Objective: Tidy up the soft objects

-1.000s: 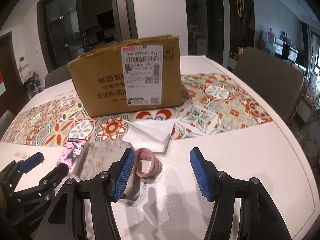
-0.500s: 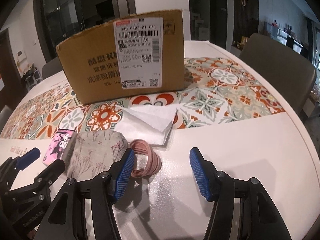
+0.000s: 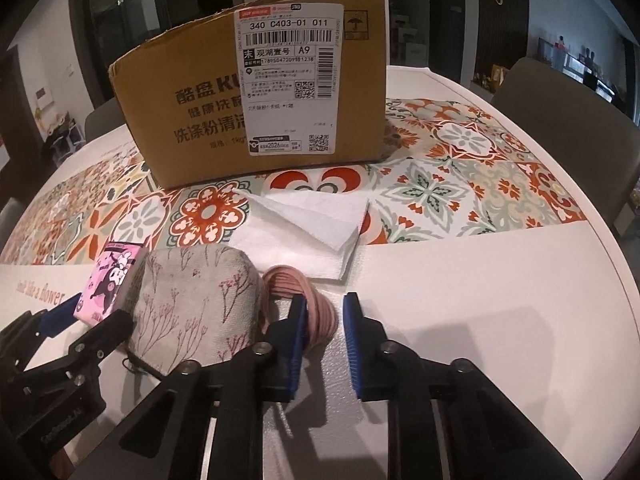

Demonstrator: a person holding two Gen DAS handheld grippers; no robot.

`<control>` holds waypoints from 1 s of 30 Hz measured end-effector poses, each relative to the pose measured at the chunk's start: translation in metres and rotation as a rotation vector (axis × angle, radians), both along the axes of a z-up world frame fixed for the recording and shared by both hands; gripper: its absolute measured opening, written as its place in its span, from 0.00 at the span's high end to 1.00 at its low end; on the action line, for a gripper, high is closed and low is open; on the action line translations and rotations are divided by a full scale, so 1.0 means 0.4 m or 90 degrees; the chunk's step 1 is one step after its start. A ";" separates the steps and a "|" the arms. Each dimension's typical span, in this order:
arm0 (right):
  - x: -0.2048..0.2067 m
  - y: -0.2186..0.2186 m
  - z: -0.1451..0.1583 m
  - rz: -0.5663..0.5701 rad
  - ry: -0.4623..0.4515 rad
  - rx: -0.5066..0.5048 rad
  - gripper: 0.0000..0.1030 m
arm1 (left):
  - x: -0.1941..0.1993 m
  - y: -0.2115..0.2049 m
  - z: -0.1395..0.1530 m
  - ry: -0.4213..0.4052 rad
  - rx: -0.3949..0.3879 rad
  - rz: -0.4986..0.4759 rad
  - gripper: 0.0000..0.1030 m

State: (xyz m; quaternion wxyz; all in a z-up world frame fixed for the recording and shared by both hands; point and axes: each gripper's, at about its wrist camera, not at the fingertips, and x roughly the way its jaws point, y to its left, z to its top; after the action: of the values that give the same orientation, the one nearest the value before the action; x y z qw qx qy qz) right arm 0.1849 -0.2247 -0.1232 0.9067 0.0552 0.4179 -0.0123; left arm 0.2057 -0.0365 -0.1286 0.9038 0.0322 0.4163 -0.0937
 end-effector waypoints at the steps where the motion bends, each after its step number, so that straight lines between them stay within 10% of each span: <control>1: -0.001 -0.002 0.000 -0.001 0.001 0.002 0.85 | -0.001 0.001 -0.001 -0.002 0.002 0.003 0.50; 30: -0.108 0.010 0.201 -0.011 -0.138 -0.021 0.89 | -0.098 0.010 0.171 -0.111 -0.015 -0.020 0.50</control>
State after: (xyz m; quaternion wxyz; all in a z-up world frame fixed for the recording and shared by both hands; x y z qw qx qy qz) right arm 0.1416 -0.2207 -0.0428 0.9472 0.0446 0.3168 -0.0207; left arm 0.1666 -0.0324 -0.0603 0.9353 0.0361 0.3346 -0.1095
